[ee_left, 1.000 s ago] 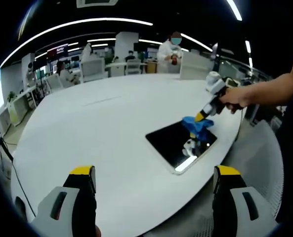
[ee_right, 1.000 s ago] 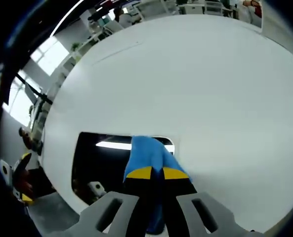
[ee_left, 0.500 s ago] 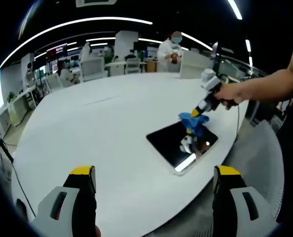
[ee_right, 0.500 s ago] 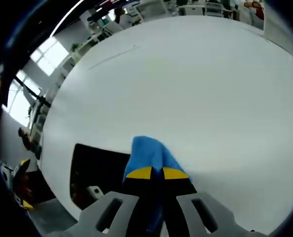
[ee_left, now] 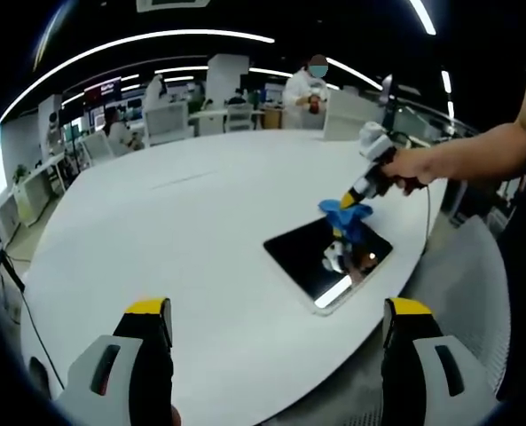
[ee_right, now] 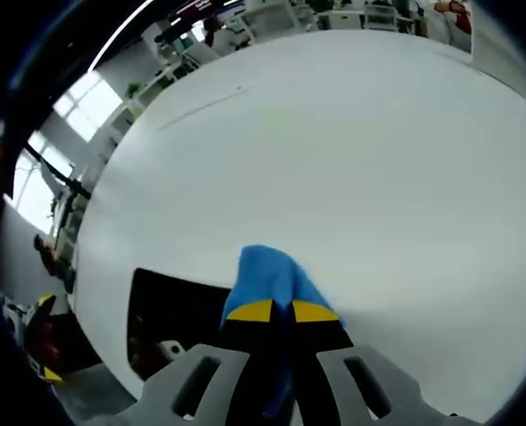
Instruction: Wipe the mirror surface with the cleaning cloth until all visible marks leave the cleaned area.
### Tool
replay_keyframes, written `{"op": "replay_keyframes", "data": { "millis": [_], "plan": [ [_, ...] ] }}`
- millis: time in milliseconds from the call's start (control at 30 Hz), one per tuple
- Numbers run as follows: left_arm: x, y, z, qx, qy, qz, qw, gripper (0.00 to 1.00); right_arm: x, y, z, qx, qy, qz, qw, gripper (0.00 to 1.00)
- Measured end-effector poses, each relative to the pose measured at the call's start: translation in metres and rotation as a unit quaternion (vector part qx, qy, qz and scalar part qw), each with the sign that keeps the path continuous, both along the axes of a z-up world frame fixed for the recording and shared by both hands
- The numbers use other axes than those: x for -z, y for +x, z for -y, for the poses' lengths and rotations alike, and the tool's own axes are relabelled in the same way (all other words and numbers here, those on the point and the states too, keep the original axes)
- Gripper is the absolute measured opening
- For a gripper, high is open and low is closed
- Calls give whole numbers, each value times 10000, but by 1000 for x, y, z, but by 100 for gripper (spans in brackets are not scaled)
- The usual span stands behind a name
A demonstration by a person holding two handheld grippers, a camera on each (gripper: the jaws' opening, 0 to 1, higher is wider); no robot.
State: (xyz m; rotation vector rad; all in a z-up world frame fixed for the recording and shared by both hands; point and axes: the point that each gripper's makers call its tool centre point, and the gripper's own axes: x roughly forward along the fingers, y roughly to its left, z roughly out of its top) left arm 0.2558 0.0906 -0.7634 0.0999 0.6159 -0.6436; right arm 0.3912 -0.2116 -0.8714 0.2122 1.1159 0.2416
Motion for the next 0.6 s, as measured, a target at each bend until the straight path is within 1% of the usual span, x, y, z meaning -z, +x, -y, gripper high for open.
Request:
{"op": "replay_keyframes", "data": {
  "millis": [167, 333, 467, 600],
  "plan": [
    [0, 1, 2, 17, -3, 9, 10000, 99, -6, -6, 2, 1, 53, 52, 10000, 1],
    [0, 1, 2, 23, -8, 8, 10000, 99, -19, -10, 12, 19, 59, 174, 9998, 1],
    [1, 1, 4, 34, -19, 11, 10000, 99, -23, -14, 29, 90, 22, 238, 9997, 1],
    [0, 2, 6, 51, -31, 25, 10000, 99, -21, -21, 47, 190, -40, 212, 9996, 1]
  ]
}}
